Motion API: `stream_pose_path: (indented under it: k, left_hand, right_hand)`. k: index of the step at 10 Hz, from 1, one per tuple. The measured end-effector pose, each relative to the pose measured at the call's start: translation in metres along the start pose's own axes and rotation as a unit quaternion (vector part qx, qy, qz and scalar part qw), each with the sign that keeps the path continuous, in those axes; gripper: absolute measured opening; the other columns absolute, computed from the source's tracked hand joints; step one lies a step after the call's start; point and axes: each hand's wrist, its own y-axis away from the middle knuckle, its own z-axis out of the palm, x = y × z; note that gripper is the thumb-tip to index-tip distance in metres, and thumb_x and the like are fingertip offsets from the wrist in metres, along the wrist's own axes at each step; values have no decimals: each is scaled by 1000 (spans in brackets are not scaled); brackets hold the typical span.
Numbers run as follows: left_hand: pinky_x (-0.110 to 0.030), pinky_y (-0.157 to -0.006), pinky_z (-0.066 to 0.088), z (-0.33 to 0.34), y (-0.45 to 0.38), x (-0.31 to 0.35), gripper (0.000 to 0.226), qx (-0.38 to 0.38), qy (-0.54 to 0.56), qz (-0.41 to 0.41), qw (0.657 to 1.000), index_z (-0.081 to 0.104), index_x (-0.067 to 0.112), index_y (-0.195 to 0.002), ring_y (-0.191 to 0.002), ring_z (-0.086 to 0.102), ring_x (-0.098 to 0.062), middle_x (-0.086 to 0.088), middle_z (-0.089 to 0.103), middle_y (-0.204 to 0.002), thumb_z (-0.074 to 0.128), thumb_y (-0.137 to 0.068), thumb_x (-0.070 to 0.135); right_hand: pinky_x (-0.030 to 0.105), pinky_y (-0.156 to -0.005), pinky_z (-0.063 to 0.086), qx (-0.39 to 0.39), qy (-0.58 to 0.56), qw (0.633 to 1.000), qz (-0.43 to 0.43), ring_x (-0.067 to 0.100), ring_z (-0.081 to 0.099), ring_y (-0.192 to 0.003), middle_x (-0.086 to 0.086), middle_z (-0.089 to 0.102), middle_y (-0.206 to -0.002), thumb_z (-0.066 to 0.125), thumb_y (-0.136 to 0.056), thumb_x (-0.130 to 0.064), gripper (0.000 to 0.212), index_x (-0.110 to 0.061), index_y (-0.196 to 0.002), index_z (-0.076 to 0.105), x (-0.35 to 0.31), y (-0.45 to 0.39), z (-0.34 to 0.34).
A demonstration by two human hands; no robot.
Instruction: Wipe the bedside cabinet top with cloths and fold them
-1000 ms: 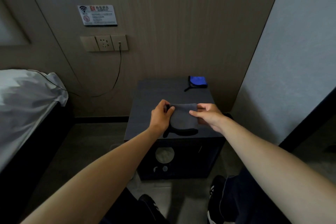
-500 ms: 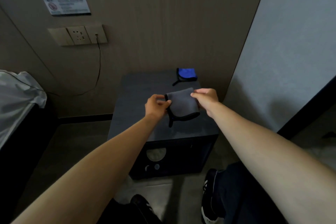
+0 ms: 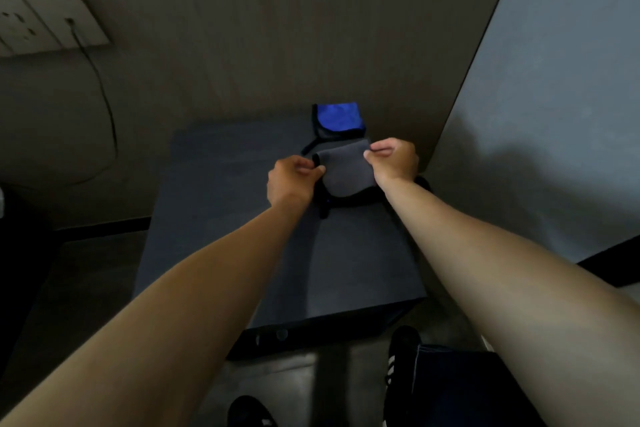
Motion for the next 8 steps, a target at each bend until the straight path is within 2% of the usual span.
stream_pose_path:
  k: [1, 2, 5, 6, 8]
  left_hand:
    - [-26, -75, 53, 11, -17, 3, 17, 26, -42, 18, 999, 73, 31, -87, -84, 68, -8, 16, 69, -75, 80, -77, 42]
    - [-29, -77, 54, 19, -31, 7, 19, 60, -84, 31, 994, 75, 31, -91, -87, 69, -11, 14, 73, -83, 79, -78, 44]
    - [-31, -69, 53, 24, -43, 14, 24, 100, -125, 53, 986, 69, 28, -71, -78, 68, -15, 10, 71, -75, 80, -75, 49]
    - [-32, -70, 54, 17, -33, 18, 24, 91, -114, 59, 987, 68, 28, -70, -76, 67, -13, 12, 69, -72, 80, -76, 48]
    - [-32, -71, 55, -15, -4, 48, 24, 84, -92, 78, 989, 68, 27, -71, -77, 68, -16, 10, 70, -74, 77, -78, 48]
  right_hand:
    - [22, -76, 49, -4, 33, 999, 2, 14, 68, -86, 0, 75, -90, 78, -82, -17, 12, -19, -94, 75, 6, -24, 13]
    - [23, -77, 50, -2, 58, 998, 3, 16, 69, -90, 0, 75, -92, 78, -83, -18, 12, -19, -95, 75, 8, -40, 25]
    - [23, -72, 46, 18, 72, 997, 2, 15, 68, -91, -3, 73, -94, 77, -84, -26, 16, -22, -99, 73, 5, -54, 32]
    - [25, -71, 48, 40, 73, 996, -40, 14, 65, -86, -4, 69, -91, 77, -83, -31, 21, -22, -99, 69, -2, -45, 25]
    - [30, -72, 56, 5, 42, 993, -108, 12, 68, -78, -7, 68, -79, 75, -81, -27, 9, -23, -86, 69, -42, -17, 6]
